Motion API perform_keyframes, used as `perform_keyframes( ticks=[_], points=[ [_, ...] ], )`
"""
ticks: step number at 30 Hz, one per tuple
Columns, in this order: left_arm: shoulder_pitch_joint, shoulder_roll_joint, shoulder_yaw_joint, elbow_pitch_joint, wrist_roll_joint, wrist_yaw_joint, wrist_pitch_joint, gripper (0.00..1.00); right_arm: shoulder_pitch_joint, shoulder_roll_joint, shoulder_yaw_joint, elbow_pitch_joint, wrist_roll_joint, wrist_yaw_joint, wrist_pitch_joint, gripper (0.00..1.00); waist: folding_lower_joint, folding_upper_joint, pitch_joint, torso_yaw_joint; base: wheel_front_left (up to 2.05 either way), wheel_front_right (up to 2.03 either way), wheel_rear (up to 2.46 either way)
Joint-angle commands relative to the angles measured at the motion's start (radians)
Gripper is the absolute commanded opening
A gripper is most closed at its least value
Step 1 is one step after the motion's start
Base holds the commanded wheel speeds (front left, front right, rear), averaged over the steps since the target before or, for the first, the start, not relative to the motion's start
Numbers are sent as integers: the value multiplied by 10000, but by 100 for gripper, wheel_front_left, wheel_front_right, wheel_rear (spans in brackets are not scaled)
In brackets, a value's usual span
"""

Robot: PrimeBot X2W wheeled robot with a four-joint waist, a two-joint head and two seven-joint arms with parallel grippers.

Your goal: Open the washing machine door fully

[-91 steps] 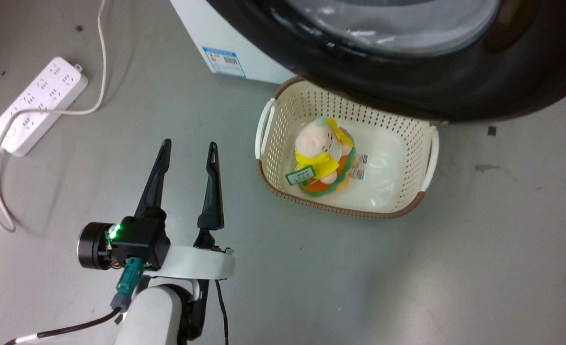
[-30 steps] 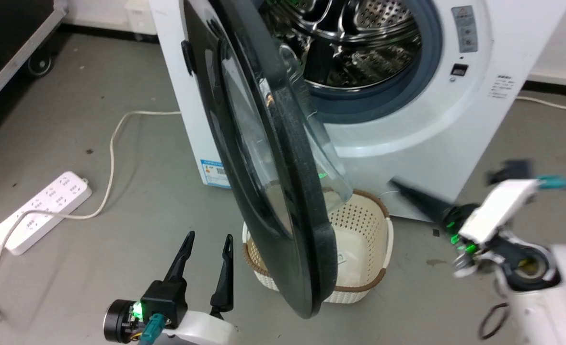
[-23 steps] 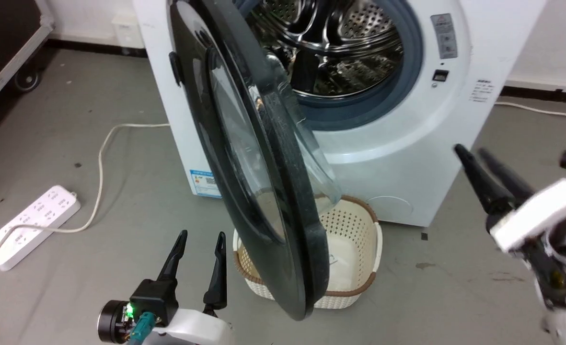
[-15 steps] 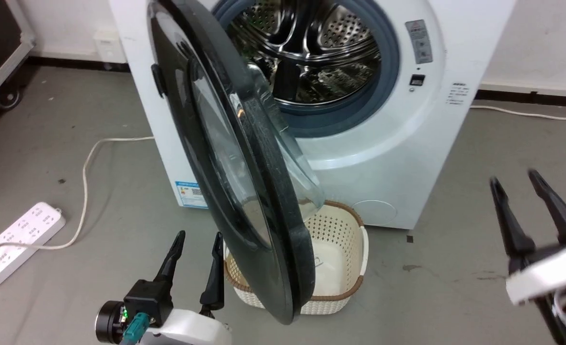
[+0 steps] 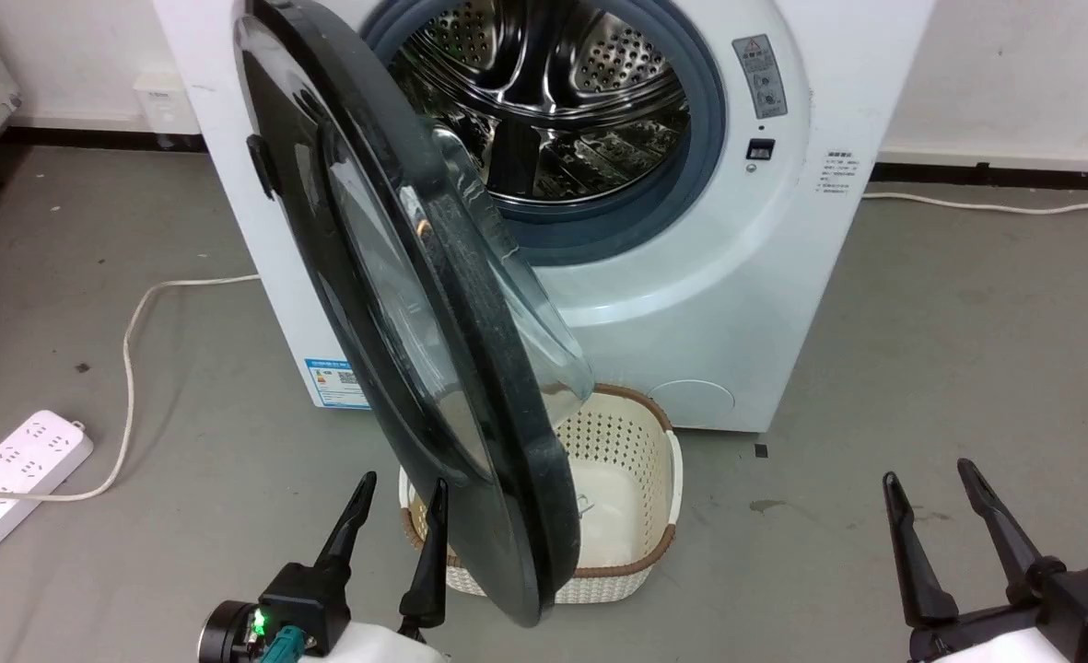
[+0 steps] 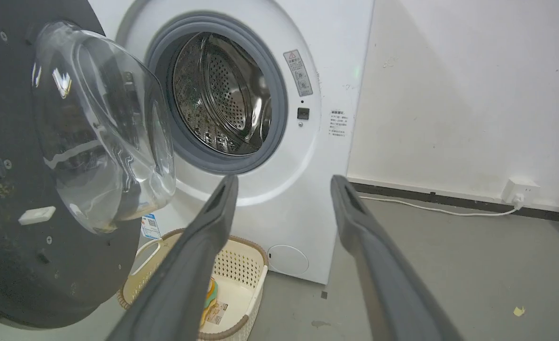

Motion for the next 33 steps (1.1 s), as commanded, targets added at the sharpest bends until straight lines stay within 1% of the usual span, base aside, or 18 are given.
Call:
perform_keyframes(
  ticks=[1,4,5,8,12,14,17,20,22,24,26,29,33],
  points=[
    [101,12,-14,-24,84,1,-53,100,84,66,-34,-8,-52,8,-78,100,1,0,8,-14,0,0,0],
    [177,12,-39,66,52,26,-53,99,134,229,-79,-23,-103,8,-81,100,1,0,-1,-50,0,0,0],
    [196,12,-85,157,51,-28,-53,0,139,265,-145,-9,-153,8,-82,100,1,0,-6,-59,0,0,0],
    [128,12,-107,132,9,-72,-53,0,104,340,-249,-10,-182,8,-83,100,1,0,-12,-64,0,0,0],
    [-44,12,128,-497,-313,105,-53,0,41,384,-250,-15,-171,8,-84,100,1,0,-13,-85,0,0,0],
    [-211,12,431,-976,-716,252,-53,0,8,395,-252,-26,-165,8,-84,100,1,0,-3,-102,0,0,0],
    [-618,12,806,-1876,-686,328,-53,0,-17,406,-284,-19,-133,8,-84,100,1,0,5,-122,0,0,0],
    [-1096,12,938,-2863,-643,353,-53,0,-24,412,-239,22,-116,8,-85,100,1,0,9,-153,0,0,0],
    [-1402,12,861,-3487,-644,430,-53,0,-36,414,-219,59,-94,8,-85,100,1,0,3,-173,0,0,0],
    [-1658,12,575,-3931,-603,501,-53,0,-44,416,-220,94,-14,8,-85,100,1,0,-6,-187,0,0,0],
    [-1822,12,113,-4084,-546,509,-53,0,-48,416,-189,130,33,8,-85,100,1,0,-18,-207,0,0,0],
    [-1924,12,-799,-3874,-482,432,-6,0,-68,417,-121,192,91,8,-85,100,1,0,-33,-255,0,0,0],
    [-1887,12,-2002,-3573,-609,443,440,0,-94,418,-101,277,238,8,-85,100,1,0,-31,-310,0,0,0]
  ],
)
